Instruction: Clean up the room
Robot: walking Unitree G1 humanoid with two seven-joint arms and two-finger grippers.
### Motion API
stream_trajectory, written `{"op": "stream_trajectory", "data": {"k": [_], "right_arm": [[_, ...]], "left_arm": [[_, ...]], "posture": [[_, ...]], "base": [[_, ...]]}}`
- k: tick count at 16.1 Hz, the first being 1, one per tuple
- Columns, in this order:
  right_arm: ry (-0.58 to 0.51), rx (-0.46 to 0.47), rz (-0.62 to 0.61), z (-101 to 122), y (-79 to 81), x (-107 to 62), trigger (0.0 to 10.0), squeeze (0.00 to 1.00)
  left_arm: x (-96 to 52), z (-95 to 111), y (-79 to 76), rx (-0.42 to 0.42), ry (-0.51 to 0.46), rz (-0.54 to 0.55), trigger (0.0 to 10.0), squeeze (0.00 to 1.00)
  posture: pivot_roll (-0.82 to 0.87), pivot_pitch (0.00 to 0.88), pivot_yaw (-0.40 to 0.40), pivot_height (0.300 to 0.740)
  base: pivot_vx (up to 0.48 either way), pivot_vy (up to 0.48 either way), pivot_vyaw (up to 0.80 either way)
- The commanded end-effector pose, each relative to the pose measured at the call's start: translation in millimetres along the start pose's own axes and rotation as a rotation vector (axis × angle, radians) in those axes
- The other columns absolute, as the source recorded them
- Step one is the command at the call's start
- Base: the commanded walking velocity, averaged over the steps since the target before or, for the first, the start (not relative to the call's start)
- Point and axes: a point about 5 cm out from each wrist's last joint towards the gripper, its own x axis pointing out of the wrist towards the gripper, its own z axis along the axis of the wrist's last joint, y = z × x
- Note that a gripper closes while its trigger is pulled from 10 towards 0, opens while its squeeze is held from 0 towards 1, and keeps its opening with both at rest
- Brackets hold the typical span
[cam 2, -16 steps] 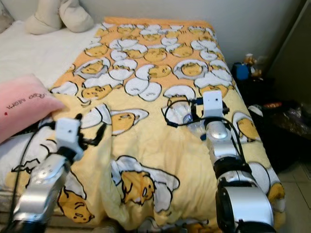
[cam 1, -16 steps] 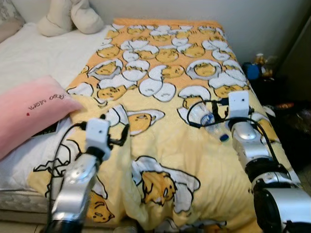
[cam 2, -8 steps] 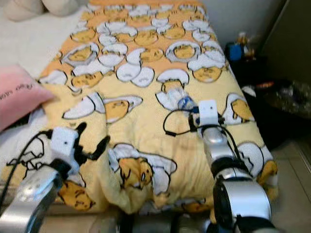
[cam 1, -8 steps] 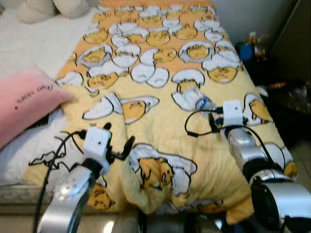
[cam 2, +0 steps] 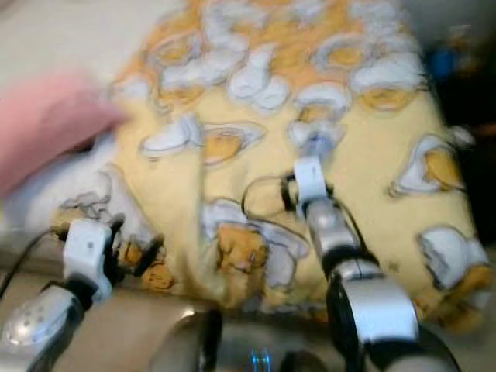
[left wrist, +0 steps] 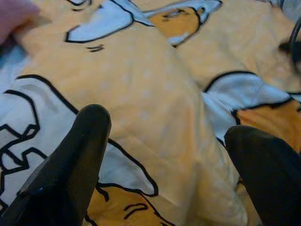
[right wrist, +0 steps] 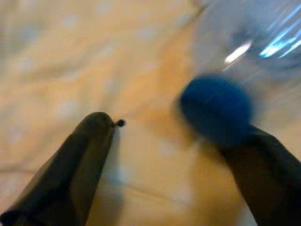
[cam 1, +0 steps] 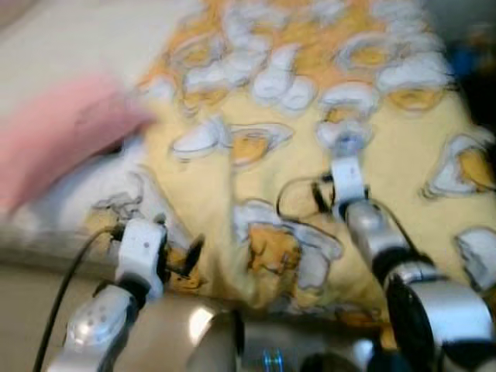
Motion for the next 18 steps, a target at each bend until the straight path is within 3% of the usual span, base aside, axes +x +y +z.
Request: {"op": "stream_trajectory", "data": {"k": [1, 6, 8, 10, 12, 16, 18], "right_arm": [[-0.015, -0.019, -0.015, 2, -3.4, -0.2, 0.0, 0.0], [-0.073, 0.034, -0.07, 7, -13.8, -1.1, 0.0, 0.0], [-0.137, 0.113, -0.119, 11, -15.0, -2.7, 0.0, 0.0], [-0.224, 0.127, -0.17, 13, -12.6, -6.2, 0.0, 0.0], [-0.291, 0.172, -0.19, 0, -3.7, -16.1, 0.0, 0.0], [-0.318, 0.197, -0.258, -22, -3.7, -32.7, 0.0, 0.0], [-0.336, 0.201, -0.285, -22, -6.5, -36.7, 0.0, 0.0]], "left_arm": [[-2.6, 1, -2.6, 0.005, 0.006, -0.017, 10.0, 0.0], [4.4, 2, -7.2, 0.003, 0.006, -0.052, 10.0, 0.0], [12.3, 2, -13.9, 0.026, -0.008, -0.101, 10.0, 0.0], [21.3, 1, -17.0, 0.033, -0.018, -0.113, 10.0, 0.0], [31.8, 3, -21.0, 0.021, -0.041, -0.115, 10.0, 0.0], [51.0, 5, -23.2, 0.014, -0.084, -0.109, 10.0, 0.0], [56.5, 6, -23.2, 0.012, -0.097, -0.104, 10.0, 0.0]], "posture": [[0.3, 0.217, 0.073, 0.725], [0.25, 0.204, 0.079, 0.725], [0.22, 0.181, 0.07, 0.725], [0.19, 0.152, 0.051, 0.725], [0.16, 0.114, 0.035, 0.725], [0.12, 0.037, -0.006, 0.725], [0.11, 0.023, -0.009, 0.725]], "base": [[0.0, 0.0, 0.0], [0.0, 0.0, 0.0], [0.0, 0.0, 0.0], [0.0, 0.0, 0.0], [0.0, 0.0, 0.0], [0.0, 0.0, 0.0], [0.0, 0.0, 0.0]]}}
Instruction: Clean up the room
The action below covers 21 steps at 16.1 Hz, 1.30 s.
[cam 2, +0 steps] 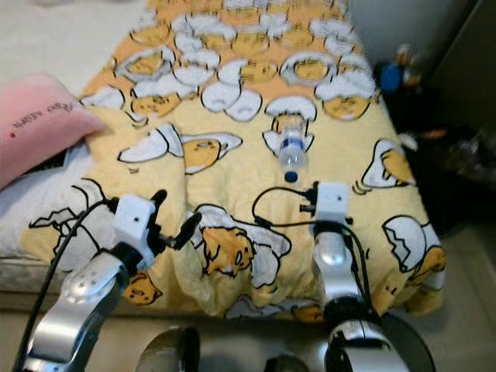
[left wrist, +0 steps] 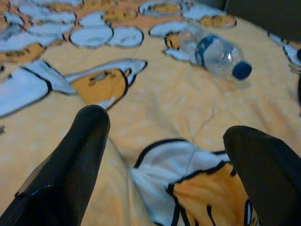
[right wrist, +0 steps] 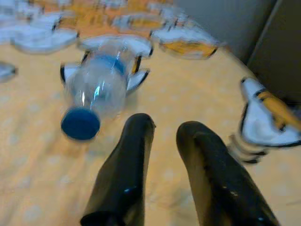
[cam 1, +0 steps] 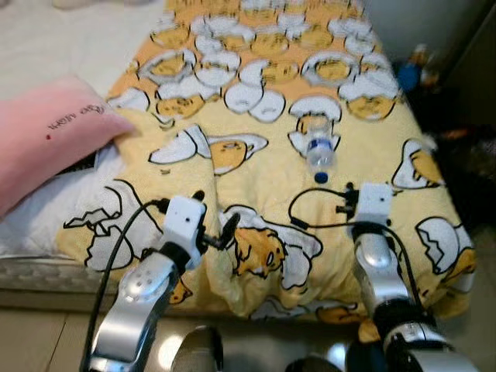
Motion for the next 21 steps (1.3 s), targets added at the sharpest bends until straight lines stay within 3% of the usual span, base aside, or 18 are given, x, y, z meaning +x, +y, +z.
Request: {"op": "stream_trajectory", "data": {"k": [1, 3, 4, 5, 6, 7, 8, 15, 16, 17, 18, 21], "right_arm": [[-0.051, 0.004, -0.016, 10, 1.0, 0.0, 0.0, 0.0], [-0.034, 0.003, -0.019, 11, 3.4, -1.1, 0.0, 0.0], [-0.038, 0.023, -0.034, 11, 3.5, -5.1, 9.9, 0.02], [-0.046, 0.039, -0.038, 11, 3.6, -8.4, 10.0, 1.0], [-0.065, 0.042, -0.062, 10, 1.7, -21.1, 10.0, 1.0], [-0.045, 0.015, -0.079, -4, -1.8, -50.5, 10.0, 1.0], [-0.027, 0.002, -0.08, -11, -3.3, -61.5, 10.0, 1.0], [0.028, 0.021, -0.211, -18, -25.7, -83.7, 10.0, 1.0], [0.071, -0.048, -0.184, -23, -25.3, -84.6, 10.0, 1.0], [0.09, -0.066, -0.168, -24, -26.7, -82.8, 10.0, 0.09], [0.095, -0.061, -0.176, -23, -29.6, -80.8, 10.0, 0.0], [0.086, -0.062, -0.172, -18, -31.7, -78.2, 10.0, 0.0]], "left_arm": [[3.2, -1, 1.7, 0.008, -0.004, 0.008, 10.0, 0.0], [10.8, -2, 1.8, 0.028, -0.017, 0.008, 10.0, 0.0], [14.0, -3, 3.3, 0.073, -0.01, 0.024, 10.0, 0.0], [15.8, -3, 3.5, 0.085, -0.005, 0.029, 10.0, 0.0], [18.7, -4, 1.8, 0.081, -0.012, 0.023, 10.0, 0.0], [22.4, -3, 2.0, 0.073, -0.032, 0.023, 10.0, 0.0], [24.4, -4, 2.8, 0.066, -0.036, 0.027, 10.0, 0.0], [48.1, -3, -3.7, 0.063, -0.043, -0.068, 10.0, 0.0], [52.6, -1, -4.2, 0.065, -0.049, -0.072, 10.0, 0.0], [58.0, 1, -5.5, 0.05, -0.055, -0.067, 10.0, 0.0], [60.9, 1, -6.6, 0.043, -0.056, -0.059, 10.0, 0.0], [68.8, -3, -2.5, -0.015, -0.036, -0.003, 10.0, 0.0]], "posture": [[0.1, 0.003, -0.007, 0.725], [0.09, 0.0, -0.008, 0.725], [0.08, 0.0, -0.006, 0.725], [0.07, 0.0, -0.003, 0.725], [0.06, 0.0, -0.005, 0.725], [0.03, 0.0, -0.014, 0.725], [0.01, 0.0, -0.007, 0.725], [-0.12, 0.0, 0.125, 0.725], [-0.14, 0.0, 0.142, 0.725], [-0.16, 0.0, 0.151, 0.725], [-0.17, 0.0, 0.151, 0.725], [-0.18, 0.0, 0.146, 0.725]], "base": [[0.0, 0.0, 0.0], [0.0, 0.0, 0.0], [0.0, 0.0, 0.0], [0.0, 0.0, 0.0], [0.0, 0.0, 0.0], [0.0, 0.0, 0.0], [0.0, 0.0, 0.0], [0.0, 0.0, 0.0], [0.0, 0.0, 0.0], [0.0, 0.0, 0.0], [0.0, 0.0, 0.0], [0.0, 0.0, 0.0]]}}
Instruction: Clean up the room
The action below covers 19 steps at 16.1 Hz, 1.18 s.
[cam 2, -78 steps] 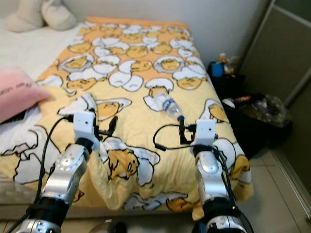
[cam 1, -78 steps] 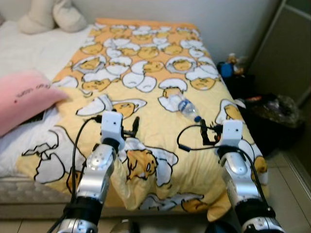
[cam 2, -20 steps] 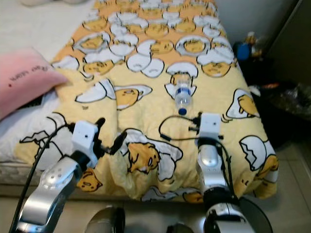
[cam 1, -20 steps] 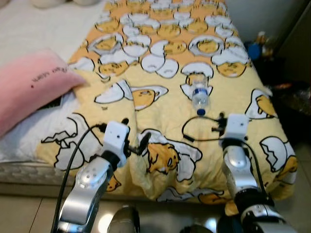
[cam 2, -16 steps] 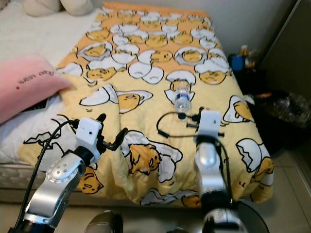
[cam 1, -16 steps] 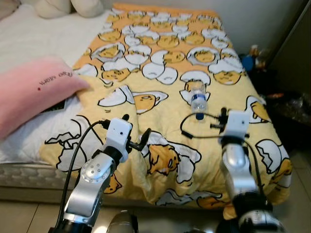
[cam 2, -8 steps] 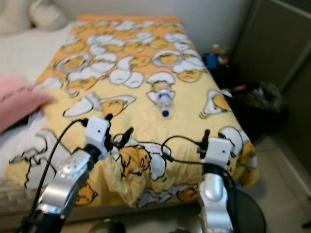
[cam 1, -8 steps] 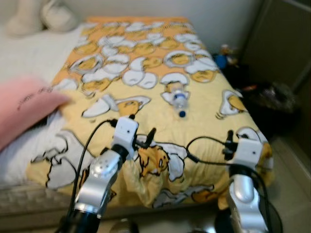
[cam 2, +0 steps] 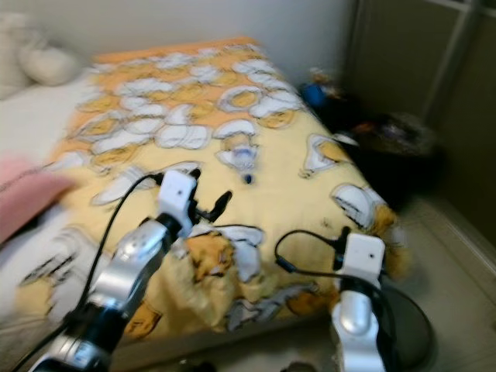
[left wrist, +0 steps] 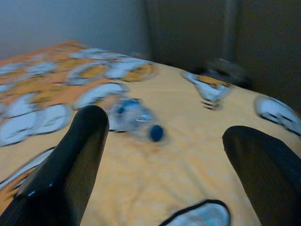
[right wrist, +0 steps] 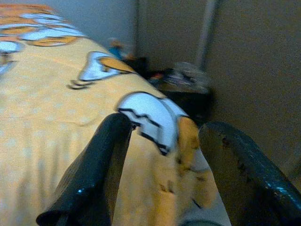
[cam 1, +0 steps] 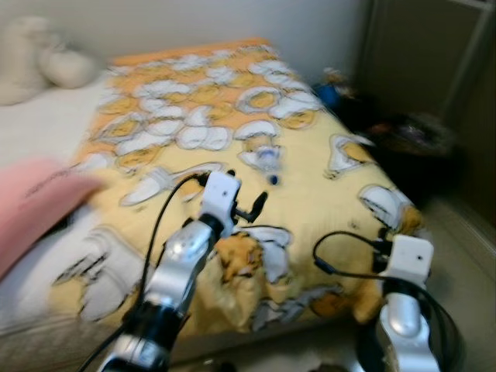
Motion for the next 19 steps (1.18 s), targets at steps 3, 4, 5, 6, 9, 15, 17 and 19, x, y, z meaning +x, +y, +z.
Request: {"op": "stream_trajectory", "data": {"k": [3, 4, 5, 6, 9, 15, 17, 19], "right_arm": [[-0.012, -0.002, 0.047, 6, 7.7, -1.7, 10.0, 0.0], [-0.015, -0.001, 0.063, 7, 8.8, -1.5, 10.0, 0.0], [-0.02, 0.005, 0.088, 9, 10.7, -1.7, 10.0, 0.0], [-0.02, 0.016, 0.108, 10, 11.3, -4.5, 10.0, 0.0], [0.01, 0.04, 0.18, 6, 12.1, -29.8, 10.0, 0.0], [0.048, 0.012, 0.256, 2, -5.0, -20.3, 10.0, 0.0], [0.037, 0.002, 0.263, 8, -8.7, -11.1, 10.0, 0.0], [0.022, 0.001, 0.255, 10, -8.4, -6.1, 10.0, 0.0]], "left_arm": [[-2.4, -8, 9.9, -0.056, 0.027, 0.051, 10.0, 0.0], [-4.3, -12, 13.5, -0.124, 0.045, 0.075, 10.0, 0.0], [-10.3, -21, 22.9, -0.261, 0.081, 0.132, 10.0, 0.0], [-21.3, -32, 30.1, -0.314, 0.118, 0.164, 10.0, 0.0], [-51.4, -42, 27.5, -0.136, 0.171, 0.088, 10.0, 0.0], [-71.0, -51, 21.1, -0.183, 0.231, 0.091, 10.0, 0.0], [-73.7, -48, 16.6, -0.174, 0.226, 0.102, 10.0, 0.0], [-71.3, -46, 16.3, -0.159, 0.207, 0.105, 10.0, 0.0]], "posture": [[-0.18, 0.0, 0.132, 0.725], [-0.18, 0.0, 0.125, 0.725], [-0.18, 0.0, 0.119, 0.725], [-0.18, 0.0, 0.104, 0.725], [-0.19, 0.0, 0.077, 0.725], [-0.17, 0.0, 0.027, 0.725], [-0.15, 0.0, 0.016, 0.725], [-0.15, 0.0, 0.016, 0.725]], "base": [[0.0, 0.0, 0.0], [0.0, 0.0, 0.0], [0.0, 0.0, 0.0], [0.0, 0.0, 0.0], [0.0, 0.0, 0.0], [0.0, 0.0, 0.0], [0.0, 0.0, 0.0], [0.0, 0.0, 0.0]]}}
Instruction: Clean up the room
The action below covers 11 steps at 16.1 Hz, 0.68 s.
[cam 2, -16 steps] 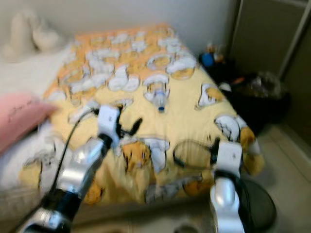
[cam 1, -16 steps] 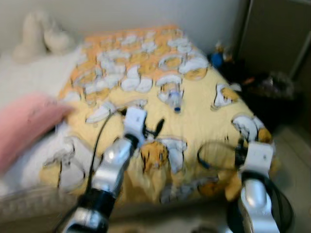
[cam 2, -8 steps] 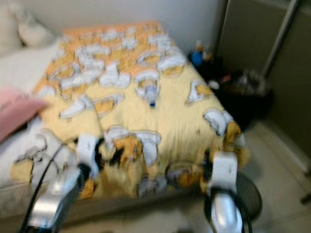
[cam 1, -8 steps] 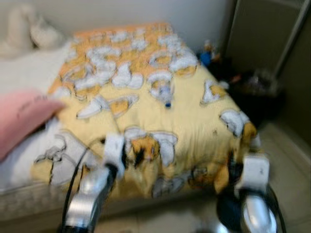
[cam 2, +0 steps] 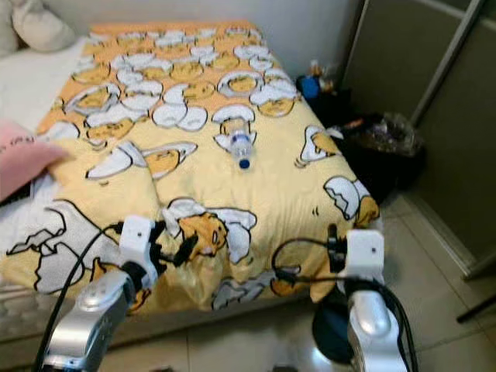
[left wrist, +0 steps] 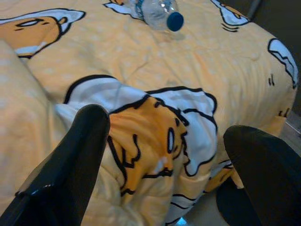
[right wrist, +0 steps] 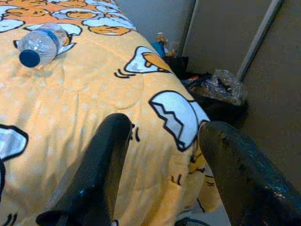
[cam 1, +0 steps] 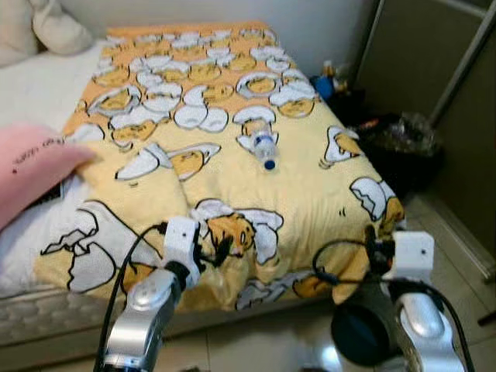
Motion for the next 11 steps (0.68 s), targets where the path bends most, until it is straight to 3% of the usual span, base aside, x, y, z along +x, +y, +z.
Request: {"op": "stream_trajectory", "data": {"k": [1, 7, 11], "right_arm": [[0.003, 0.006, 0.003, 0, 0.5, 4.1, 10.0, 0.0], [-0.004, -0.013, 0.046, 3, 8.4, 7.1, 10.0, 0.0], [-0.024, -0.006, 0.051, 7, 15.6, 13.4, 10.0, 0.0]], "left_arm": [[2.8, 10, 0.6, 0.027, -0.044, 0.012, 10.0, 0.0], [10.7, 22, 0.0, 0.067, -0.098, 0.032, 10.0, 0.0], [20.5, 35, -7.9, 0.077, -0.162, -0.013, 10.0, 0.0]], "posture": [[-0.15, 0.0, 0.017, 0.725], [-0.16, 0.0, 0.022, 0.725], [-0.17, 0.0, 0.041, 0.725]], "base": [[0.0, 0.0, 0.0], [0.0, 0.0, 0.0], [0.48, 0.0, 0.0]]}}
